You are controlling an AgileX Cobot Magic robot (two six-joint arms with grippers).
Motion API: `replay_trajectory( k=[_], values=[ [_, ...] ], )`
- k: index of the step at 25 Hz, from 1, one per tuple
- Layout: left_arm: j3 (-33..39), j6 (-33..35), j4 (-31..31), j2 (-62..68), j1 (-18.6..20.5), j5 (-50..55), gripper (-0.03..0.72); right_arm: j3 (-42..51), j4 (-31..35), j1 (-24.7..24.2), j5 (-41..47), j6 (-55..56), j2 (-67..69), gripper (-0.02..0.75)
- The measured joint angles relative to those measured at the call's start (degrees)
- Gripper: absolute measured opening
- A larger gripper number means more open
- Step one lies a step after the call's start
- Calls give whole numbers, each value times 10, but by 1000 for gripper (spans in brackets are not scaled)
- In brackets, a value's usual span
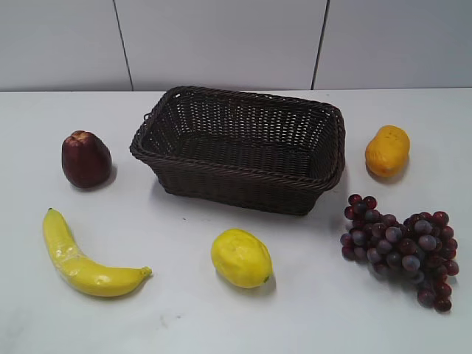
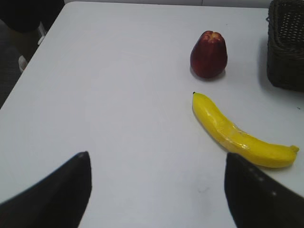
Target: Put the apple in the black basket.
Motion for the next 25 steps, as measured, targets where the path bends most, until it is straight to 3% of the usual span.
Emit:
replay_trajectory(
  k=[19, 25],
  values=[
    [-3, 0, 6, 1, 0, -6, 591, 0, 0, 0, 0, -1, 0, 571],
    [-37, 0, -15, 101, 0, -156, 600, 0, 0, 0, 0, 0, 0, 571]
  ],
)
